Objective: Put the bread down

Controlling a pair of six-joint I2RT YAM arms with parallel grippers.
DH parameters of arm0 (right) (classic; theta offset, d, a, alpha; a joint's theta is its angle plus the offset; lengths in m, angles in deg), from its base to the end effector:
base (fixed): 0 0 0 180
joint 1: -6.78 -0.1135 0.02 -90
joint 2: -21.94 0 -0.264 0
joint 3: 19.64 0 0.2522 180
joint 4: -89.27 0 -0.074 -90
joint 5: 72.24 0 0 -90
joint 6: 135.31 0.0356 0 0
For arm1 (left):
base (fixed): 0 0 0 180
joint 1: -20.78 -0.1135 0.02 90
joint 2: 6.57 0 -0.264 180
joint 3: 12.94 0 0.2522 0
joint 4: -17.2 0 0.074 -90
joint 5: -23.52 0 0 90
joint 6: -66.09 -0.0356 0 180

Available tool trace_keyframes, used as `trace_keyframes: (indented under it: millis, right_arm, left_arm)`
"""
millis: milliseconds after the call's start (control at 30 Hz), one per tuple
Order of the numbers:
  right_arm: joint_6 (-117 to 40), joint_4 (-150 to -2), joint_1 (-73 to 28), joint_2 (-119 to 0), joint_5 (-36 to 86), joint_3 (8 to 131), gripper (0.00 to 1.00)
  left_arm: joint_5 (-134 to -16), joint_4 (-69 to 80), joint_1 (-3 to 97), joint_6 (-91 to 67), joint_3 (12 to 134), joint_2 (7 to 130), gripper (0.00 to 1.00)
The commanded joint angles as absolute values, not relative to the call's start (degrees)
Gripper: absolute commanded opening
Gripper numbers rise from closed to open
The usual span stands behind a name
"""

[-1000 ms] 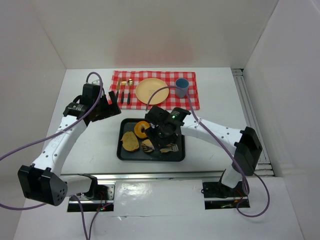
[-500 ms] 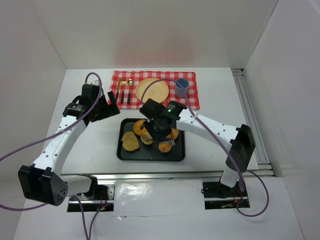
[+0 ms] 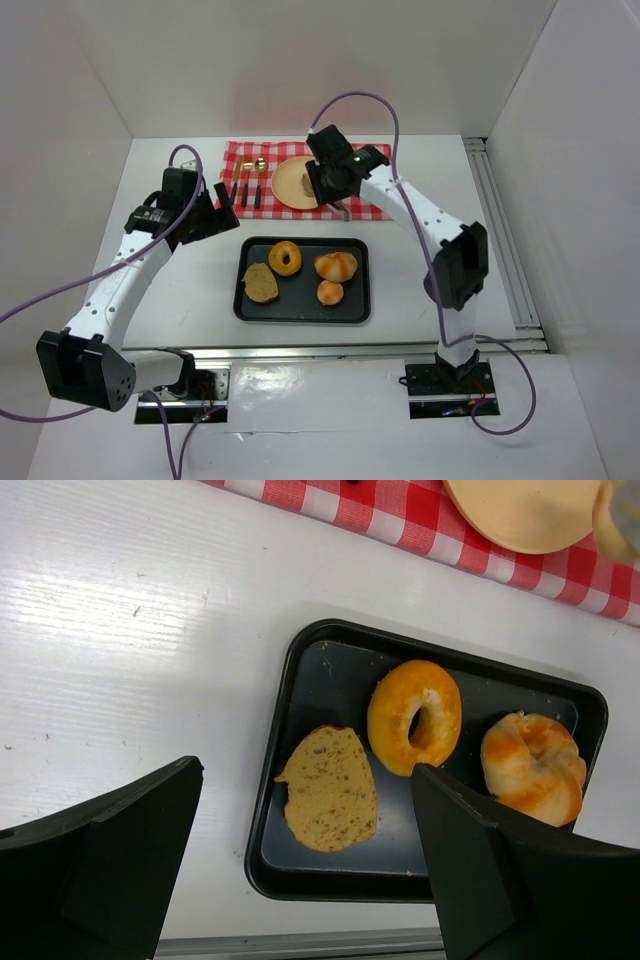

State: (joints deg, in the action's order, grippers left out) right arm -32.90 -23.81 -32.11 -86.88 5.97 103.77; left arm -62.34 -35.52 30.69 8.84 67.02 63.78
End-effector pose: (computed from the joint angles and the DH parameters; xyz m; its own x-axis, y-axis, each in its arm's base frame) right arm 0.3282 0.2554 0.3408 -0.7129 -0.3048 -0.6316 -0.3729 0.9275 -0.0266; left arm 0.2564 -0.0422 0.3294 -0.6310 -0.4375 -0.6407 -0.2635 0.8976 -0.3534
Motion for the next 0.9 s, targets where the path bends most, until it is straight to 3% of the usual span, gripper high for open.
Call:
trace_keyframes:
  millis: [0, 267, 333, 533, 867]
  right_arm:
    - [-36.51, -32.84, -29.53, -94.13, 6.24, 110.55, 0.47]
    - [-34.77, -40.23, -25.39, -103.48, 12.75, 115.85, 0.52]
    - [-34.76, -41.03, -25.39, -104.80, 12.75, 116.72, 0.59]
    - [-34.76, -38.65, -25.39, -105.77, 11.61, 119.81, 0.68]
    - [-35.82, -36.19, -28.28, -93.66, 7.22, 115.52, 0.62]
  left_arm:
    - [-62.53, -35.32, 30.36, 7.82, 67.01, 62.86, 0.99]
    - [-63.06, -35.94, 29.83, 7.82, 65.78, 62.34, 0.99]
    - [-63.06, -35.94, 29.83, 7.82, 65.78, 62.34, 0.99]
    - [-63.58, -35.94, 29.83, 7.82, 65.78, 62.34, 0.99]
    - [-63.67, -36.46, 29.83, 7.29, 66.92, 62.86, 0.99]
